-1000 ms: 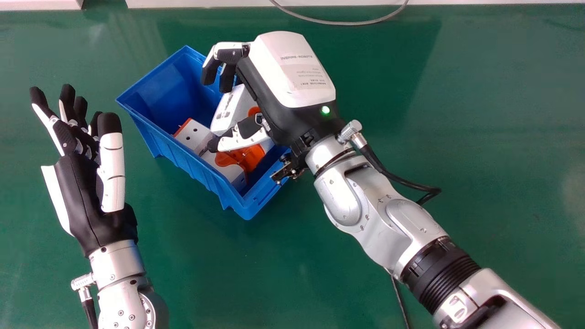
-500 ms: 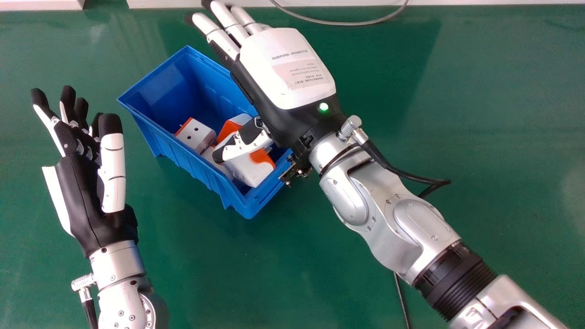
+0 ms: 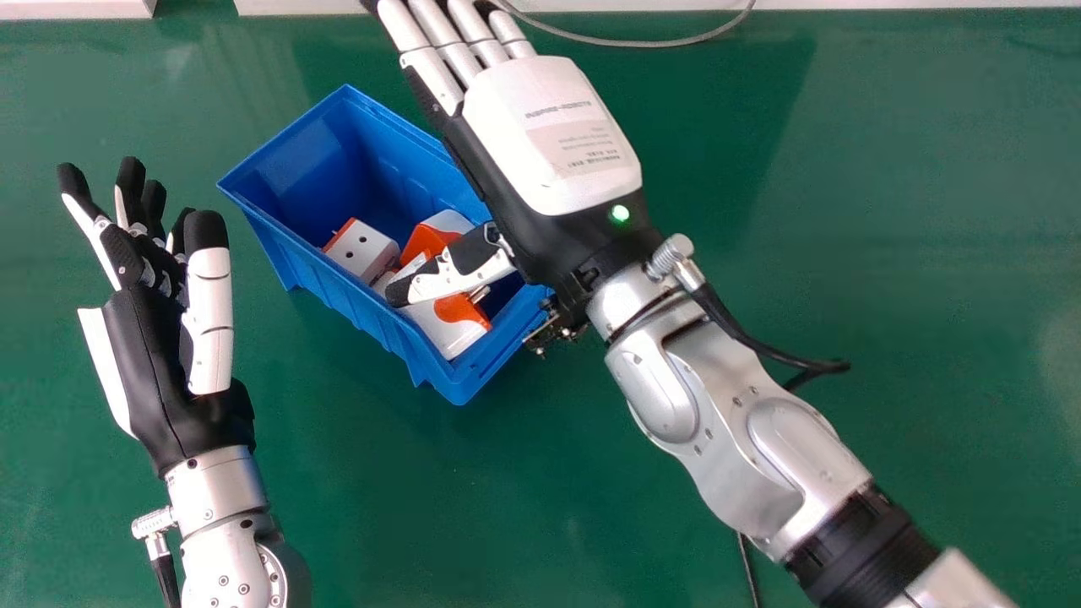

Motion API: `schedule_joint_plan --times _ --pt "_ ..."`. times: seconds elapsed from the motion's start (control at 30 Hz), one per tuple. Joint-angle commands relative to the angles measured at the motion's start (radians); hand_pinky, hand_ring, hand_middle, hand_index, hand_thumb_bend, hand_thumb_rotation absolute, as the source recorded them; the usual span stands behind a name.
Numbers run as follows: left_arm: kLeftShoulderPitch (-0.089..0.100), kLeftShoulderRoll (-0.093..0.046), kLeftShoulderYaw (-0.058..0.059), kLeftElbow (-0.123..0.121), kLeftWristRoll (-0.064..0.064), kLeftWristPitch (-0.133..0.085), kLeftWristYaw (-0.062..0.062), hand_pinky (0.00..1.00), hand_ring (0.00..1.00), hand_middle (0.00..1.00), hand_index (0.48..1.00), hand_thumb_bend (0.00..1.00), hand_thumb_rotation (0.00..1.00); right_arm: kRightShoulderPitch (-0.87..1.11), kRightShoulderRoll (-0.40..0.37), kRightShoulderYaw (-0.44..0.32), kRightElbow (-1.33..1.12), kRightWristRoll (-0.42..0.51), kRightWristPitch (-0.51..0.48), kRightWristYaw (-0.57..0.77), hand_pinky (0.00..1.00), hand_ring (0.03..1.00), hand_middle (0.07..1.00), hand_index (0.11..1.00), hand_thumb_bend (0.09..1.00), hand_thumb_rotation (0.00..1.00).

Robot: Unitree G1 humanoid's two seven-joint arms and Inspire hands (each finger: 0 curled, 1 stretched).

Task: Pick all objects and put in blue box

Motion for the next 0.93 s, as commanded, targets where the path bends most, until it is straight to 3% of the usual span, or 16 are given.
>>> schedule_joint_plan --times 0.0,0.17,0.27,0.37,0.5,0.63,0.77,0.83,0.9 --pt "0.014 -0.004 -0.001 -0.019 -0.008 -0.014 -0.003 0.9 0.96 0.96 0.958 0.77 0.69 0.045 -0.001 -0.03 -0.064 0.022 -0.041 -0.065 0.93 1.0 1.0 0.995 0.964 0.32" --pt "0.027 -0.011 -0.006 -0.031 -0.006 -0.015 -0.004 0.9 0.96 0.96 0.958 0.77 0.68 0.208 0.022 -0.111 -0.122 0.112 -0.142 -0.206 0.92 0.996 1.0 1.0 0.917 0.43" --pt "0.038 -0.021 -0.009 -0.05 -0.017 -0.004 -0.008 0.9 0.96 0.96 0.959 0.76 0.68 0.305 0.045 -0.162 -0.167 0.18 -0.191 -0.265 0.9 0.973 0.987 0.988 0.876 0.41" --pt "0.052 -0.027 -0.012 -0.066 -0.019 0.003 -0.012 0.91 0.96 0.96 0.96 0.76 0.67 0.425 0.1 -0.232 -0.173 0.345 -0.275 -0.288 0.9 0.961 0.978 0.98 0.818 0.39" --pt "0.061 -0.028 -0.016 -0.079 -0.022 0.013 -0.016 0.93 0.97 0.97 0.971 0.77 0.68 0.558 0.176 -0.252 -0.209 0.47 -0.33 -0.266 0.81 0.901 0.935 0.966 0.737 0.43" --pt "0.067 -0.026 -0.021 -0.089 -0.017 0.019 -0.019 0.93 0.98 0.98 0.98 0.75 0.69 0.653 0.207 -0.236 -0.219 0.498 -0.38 -0.252 0.8 0.91 0.948 0.97 0.675 0.46" --pt "0.073 -0.025 -0.025 -0.098 -0.025 0.029 -0.036 0.95 0.99 0.99 0.996 0.74 0.7 0.677 0.234 -0.238 -0.209 0.451 -0.418 -0.31 0.86 0.938 0.971 0.986 0.619 0.53" --pt "0.073 -0.025 -0.024 -0.098 -0.022 0.028 -0.034 0.95 0.99 0.99 0.997 0.73 0.7 0.671 0.24 -0.244 -0.203 0.43 -0.427 -0.339 0.87 0.938 0.972 0.99 0.609 0.54" --pt "0.073 -0.027 -0.022 -0.099 -0.026 0.032 -0.035 0.94 0.99 0.99 0.996 0.74 0.7 0.664 0.241 -0.248 -0.197 0.427 -0.432 -0.354 0.88 0.936 0.971 0.994 0.586 0.57"
